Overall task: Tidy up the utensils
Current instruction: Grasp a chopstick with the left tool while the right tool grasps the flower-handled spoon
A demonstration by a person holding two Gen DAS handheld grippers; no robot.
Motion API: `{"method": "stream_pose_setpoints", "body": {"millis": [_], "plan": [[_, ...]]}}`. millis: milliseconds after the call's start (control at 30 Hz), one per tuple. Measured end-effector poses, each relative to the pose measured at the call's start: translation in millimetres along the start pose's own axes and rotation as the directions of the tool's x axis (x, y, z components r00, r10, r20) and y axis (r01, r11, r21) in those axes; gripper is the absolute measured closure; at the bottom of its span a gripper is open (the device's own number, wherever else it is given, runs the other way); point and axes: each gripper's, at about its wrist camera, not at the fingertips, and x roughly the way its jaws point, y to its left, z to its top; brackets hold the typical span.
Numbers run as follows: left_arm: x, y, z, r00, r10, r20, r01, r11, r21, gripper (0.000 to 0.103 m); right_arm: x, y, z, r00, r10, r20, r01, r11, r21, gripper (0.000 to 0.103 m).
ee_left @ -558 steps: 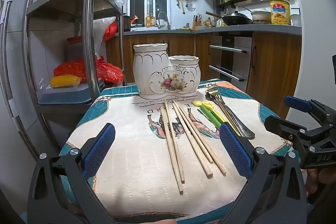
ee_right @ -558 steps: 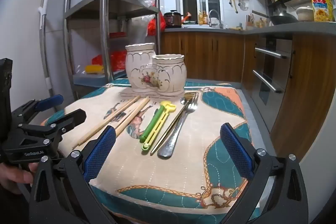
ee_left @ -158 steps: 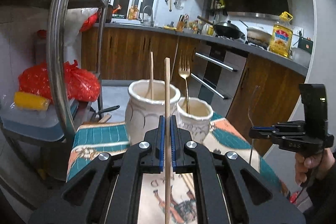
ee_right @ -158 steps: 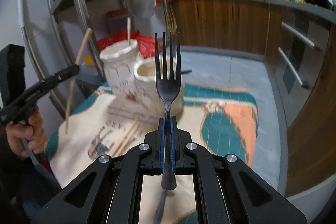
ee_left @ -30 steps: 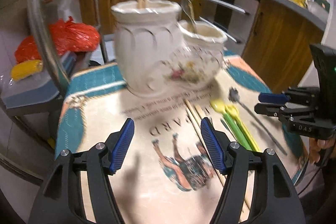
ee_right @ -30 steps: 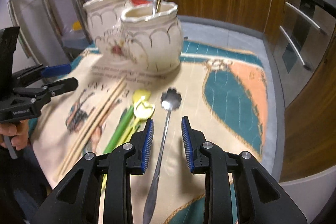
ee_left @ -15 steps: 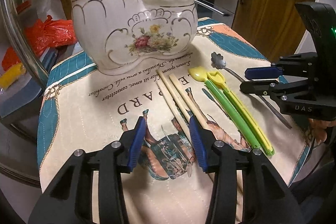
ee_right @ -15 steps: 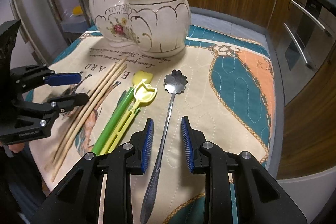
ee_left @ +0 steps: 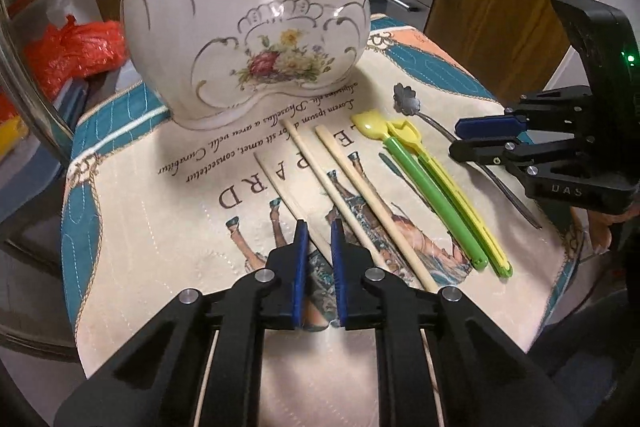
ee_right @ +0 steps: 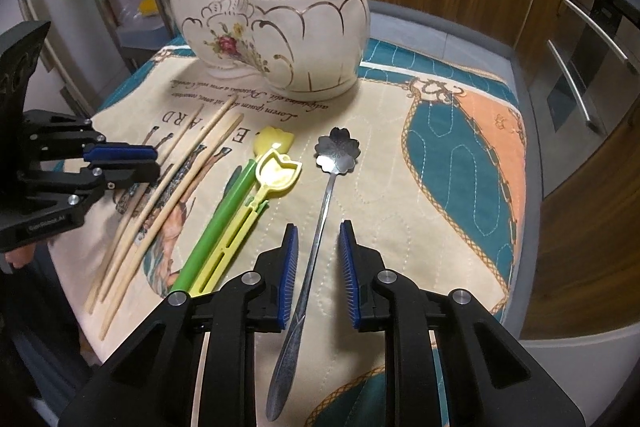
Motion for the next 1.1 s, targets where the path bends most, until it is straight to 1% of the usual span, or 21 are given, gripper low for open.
{"method": "stream_pose_setpoints", "body": {"millis": [100,167,200,300,367,400,467,500,600,667,767,800,900,1033,1100], "plan": [[1,6,3,0.998,-0.033,-0.058,0.032,0.999,-0.015,0.091,3,0,11,0.997,-0.001,-0.078,0.000,1.000,-0.015,0.080],[1,10,9,0.992,-0.054,-0.116,0.050,0.998,-0.035,0.091,7,1,19,0.991,-0.005,-0.136,0.000,0.999,-0.034,0.080],[2,11,11,0.988,-0.060,-0.140,0.055,0.998,-0.040,0.091,10,1,25,0.984,-0.005,-0.179,-0.002,0.999,-0.040,0.080],[5,19,18,0.976,-0.089,-0.198,0.076,0.994,-0.073,0.091,16,3,36,0.967,-0.010,-0.254,-0.003,0.999,-0.052,0.080],[8,22,24,0.960,-0.101,-0.263,0.081,0.993,-0.087,0.091,19,6,40,0.958,-0.018,-0.285,0.001,0.998,-0.061,0.080],[9,22,24,0.955,-0.102,-0.280,0.080,0.993,-0.092,0.091,21,8,42,0.953,-0.024,-0.302,0.005,0.998,-0.064,0.081],[11,21,28,0.937,-0.102,-0.334,0.076,0.993,-0.091,0.090,23,9,46,0.944,-0.028,-0.327,0.008,0.998,-0.063,0.081],[12,20,29,0.931,-0.099,-0.350,0.073,0.994,-0.087,0.090,25,9,48,0.940,-0.028,-0.340,0.008,0.998,-0.060,0.080],[15,16,31,0.923,-0.084,-0.375,0.061,0.995,-0.073,0.091,28,10,54,0.934,-0.030,-0.356,0.011,0.998,-0.055,0.081],[16,15,34,0.919,-0.077,-0.386,0.055,0.996,-0.069,0.091,29,11,54,0.934,-0.030,-0.356,0.009,0.998,-0.061,0.084],[18,14,37,0.919,-0.069,-0.388,0.049,0.997,-0.062,0.091,29,14,54,0.938,-0.024,-0.345,0.005,0.998,-0.056,0.092],[18,10,36,0.920,-0.067,-0.386,0.047,0.997,-0.062,0.092,28,14,53,0.941,-0.021,-0.338,0.004,0.999,-0.050,0.096],[15,13,32,0.930,-0.063,-0.361,0.038,0.996,-0.078,0.098,26,14,50,0.950,-0.013,-0.311,0.003,1.000,-0.030,0.099],[6,19,23,0.944,-0.093,-0.315,0.059,0.991,-0.117,0.098,17,6,38,0.963,-0.002,-0.268,0.001,1.000,-0.005,0.099],[3,22,20,0.948,-0.109,-0.300,0.070,0.988,-0.138,0.098,13,2,33,0.966,0.003,-0.257,-0.003,1.000,0.001,0.099]]}}
